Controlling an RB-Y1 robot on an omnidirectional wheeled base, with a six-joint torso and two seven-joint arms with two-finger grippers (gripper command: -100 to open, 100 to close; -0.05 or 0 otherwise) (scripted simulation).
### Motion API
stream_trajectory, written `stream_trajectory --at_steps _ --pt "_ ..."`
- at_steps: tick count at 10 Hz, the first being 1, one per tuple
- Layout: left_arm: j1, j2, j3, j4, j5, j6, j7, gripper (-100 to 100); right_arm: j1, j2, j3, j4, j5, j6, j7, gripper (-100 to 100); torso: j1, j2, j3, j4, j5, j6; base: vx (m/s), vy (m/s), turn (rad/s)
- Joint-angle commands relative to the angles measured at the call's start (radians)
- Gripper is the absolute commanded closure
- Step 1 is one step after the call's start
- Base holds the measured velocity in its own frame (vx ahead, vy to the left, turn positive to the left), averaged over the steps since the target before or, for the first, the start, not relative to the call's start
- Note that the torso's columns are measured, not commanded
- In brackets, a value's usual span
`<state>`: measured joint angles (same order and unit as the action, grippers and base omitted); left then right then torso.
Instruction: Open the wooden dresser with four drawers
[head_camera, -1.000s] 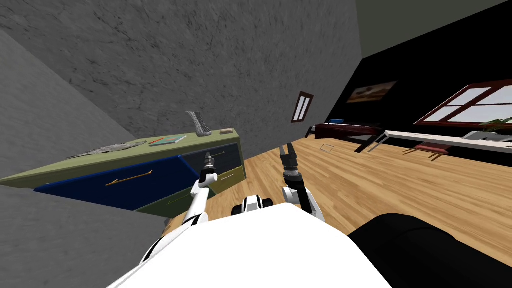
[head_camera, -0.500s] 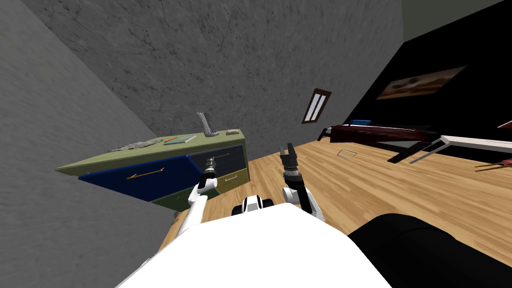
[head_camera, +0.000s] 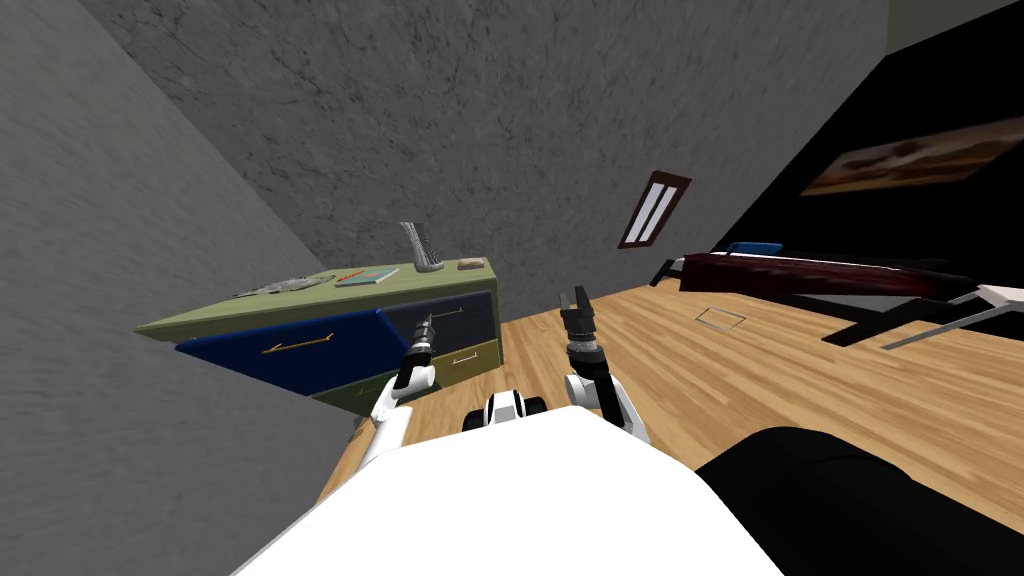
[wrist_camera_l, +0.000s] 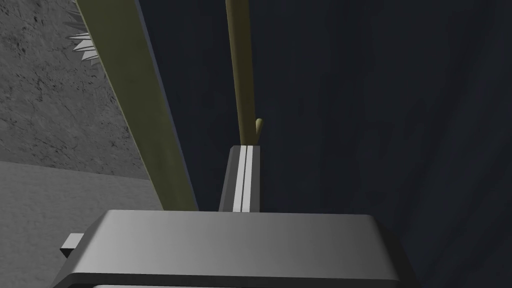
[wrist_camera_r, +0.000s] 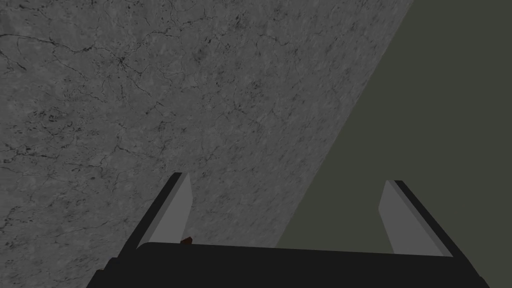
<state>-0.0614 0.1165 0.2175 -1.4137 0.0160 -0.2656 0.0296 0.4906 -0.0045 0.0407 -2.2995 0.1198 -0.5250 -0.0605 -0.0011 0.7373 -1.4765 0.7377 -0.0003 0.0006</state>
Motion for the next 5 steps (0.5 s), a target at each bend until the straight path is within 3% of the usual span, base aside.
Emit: stream_trajectory --at_steps 1,2,3,5 --pt "0.078 0.006 -0.057 -0.077 0.005 0.005 0.018 100 0.0 0.0 0.0 0.0 0.0 0.0 0.0 0 0.001 0.0 0.0 0.0 0.0 -0.001 0.105 -0.021 0.103" --pt "0.081 0.006 -0.057 -0.09 0.005 0.005 0.018 100 0.0 0.0 0.0 0.0 0.0 0.0 0.0 0 0.001 0.002 0.001 0.0 0.0 0.0 0.039 -0.009 -0.017" --pt "0.123 0.008 -0.102 -0.123 0.008 0.01 0.031 100 0.0 0.0 0.0 0.0 0.0 0.0 0.0 0 0.001 0.004 0.002 0.001 0.0 0.002 0.074 -0.003 0.222" --pt "0.145 0.008 -0.104 -0.158 0.008 0.01 0.031 100 0.0 0.0 0.0 0.0 0.0 0.0 0.0 0 0.0 0.0 0.0 0.0 0.0 0.0 0.063 -0.018 0.039"
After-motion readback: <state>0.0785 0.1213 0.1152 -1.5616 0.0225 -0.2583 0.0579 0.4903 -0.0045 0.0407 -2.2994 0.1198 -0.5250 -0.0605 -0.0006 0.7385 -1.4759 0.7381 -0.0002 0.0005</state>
